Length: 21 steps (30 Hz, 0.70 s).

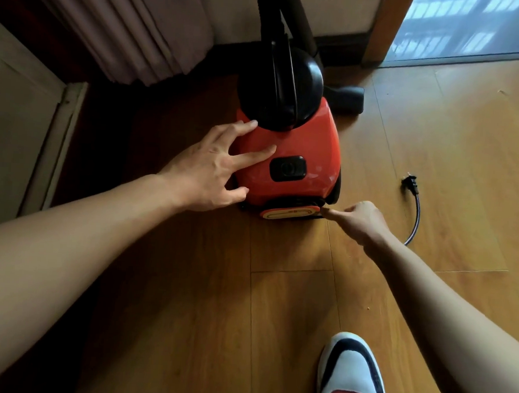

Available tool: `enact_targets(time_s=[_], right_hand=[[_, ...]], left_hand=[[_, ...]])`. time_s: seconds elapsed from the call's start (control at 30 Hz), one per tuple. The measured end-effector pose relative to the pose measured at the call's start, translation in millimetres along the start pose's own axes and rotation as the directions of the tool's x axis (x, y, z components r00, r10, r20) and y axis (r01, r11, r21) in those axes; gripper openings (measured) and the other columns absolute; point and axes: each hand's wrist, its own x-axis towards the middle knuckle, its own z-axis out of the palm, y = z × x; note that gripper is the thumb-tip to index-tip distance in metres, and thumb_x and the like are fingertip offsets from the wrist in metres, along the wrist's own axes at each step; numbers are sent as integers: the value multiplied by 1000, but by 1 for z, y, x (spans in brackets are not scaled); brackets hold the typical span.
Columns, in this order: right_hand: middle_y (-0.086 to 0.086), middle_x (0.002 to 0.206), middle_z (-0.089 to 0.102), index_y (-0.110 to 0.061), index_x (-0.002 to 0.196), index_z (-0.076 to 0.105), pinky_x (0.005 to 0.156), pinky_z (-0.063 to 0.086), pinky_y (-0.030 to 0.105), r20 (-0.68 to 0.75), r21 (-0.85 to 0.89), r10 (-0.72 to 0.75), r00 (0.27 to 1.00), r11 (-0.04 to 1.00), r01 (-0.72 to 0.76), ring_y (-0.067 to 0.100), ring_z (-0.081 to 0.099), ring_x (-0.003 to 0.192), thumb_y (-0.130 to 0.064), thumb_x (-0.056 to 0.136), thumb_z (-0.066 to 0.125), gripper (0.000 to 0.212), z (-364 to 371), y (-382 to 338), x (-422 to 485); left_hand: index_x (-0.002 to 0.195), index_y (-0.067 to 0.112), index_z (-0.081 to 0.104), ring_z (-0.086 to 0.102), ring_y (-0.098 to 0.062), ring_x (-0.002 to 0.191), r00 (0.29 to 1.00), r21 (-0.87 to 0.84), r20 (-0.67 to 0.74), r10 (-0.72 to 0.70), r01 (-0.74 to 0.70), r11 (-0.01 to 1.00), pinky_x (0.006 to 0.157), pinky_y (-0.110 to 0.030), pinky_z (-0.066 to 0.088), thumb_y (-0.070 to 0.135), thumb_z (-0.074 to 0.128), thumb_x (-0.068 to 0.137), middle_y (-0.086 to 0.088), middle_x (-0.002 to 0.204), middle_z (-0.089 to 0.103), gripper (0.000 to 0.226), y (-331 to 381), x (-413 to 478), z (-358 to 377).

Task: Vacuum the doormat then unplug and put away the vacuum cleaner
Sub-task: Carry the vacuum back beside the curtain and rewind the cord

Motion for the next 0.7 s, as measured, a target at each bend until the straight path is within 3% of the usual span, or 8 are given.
enact_targets(time_s=[0.1, 0.2, 0.37, 0.5, 0.7], right_hand=[[-3, 59, 40, -15, 70, 56, 45, 24, 24, 144, 377, 146, 979, 906, -191, 9, 29, 46, -34, 99, 62, 35, -10, -7, -10], [-8, 55, 40, -15, 77, 58, 48, 22, 23, 282, 581, 157, 946, 757, -299, 6, 28, 45, -26, 102, 50, 29, -14, -14, -23], [-8, 56, 42, -14, 86, 60, 50, 24, 21, 353, 653, 55, 934, 701, -288, 5, 32, 48, -22, 108, 38, 33, -18, -23, -45], [-6, 58, 46, -11, 96, 64, 40, 26, 17, 315, 670, 27, 949, 702, -243, 4, 35, 45, -19, 108, 38, 29, -23, -31, -52], [-7, 54, 40, -6, 98, 63, 34, 19, 17, 266, 808, 101, 959, 519, -279, 4, 28, 41, -18, 107, 35, 32, -26, -33, -38]], left_hand=[[152, 53, 14, -5, -19, 150, 1000, 11, 3, -8, 8, 1000, 118, -46, 27, 53, 59, 89, 10, 163, -9, 78, 2, 0, 0], [153, 52, 13, -4, -20, 150, 1000, 26, -3, -7, 7, 1000, 119, -47, 27, 54, 59, 88, 8, 163, -8, 80, 4, 0, 1], [152, 52, 11, -4, -21, 150, 1000, 33, -6, -11, 11, 999, 119, -50, 28, 57, 59, 85, 7, 164, -9, 83, 6, -1, 1], [152, 53, 10, -5, -19, 150, 1000, 35, -4, -13, 13, 999, 120, -48, 27, 60, 61, 83, 7, 164, -9, 86, 7, 0, 1], [153, 51, 10, -4, -21, 151, 1000, 54, -11, -13, 14, 998, 119, -47, 25, 59, 62, 84, 4, 165, -8, 86, 9, -1, 1]])
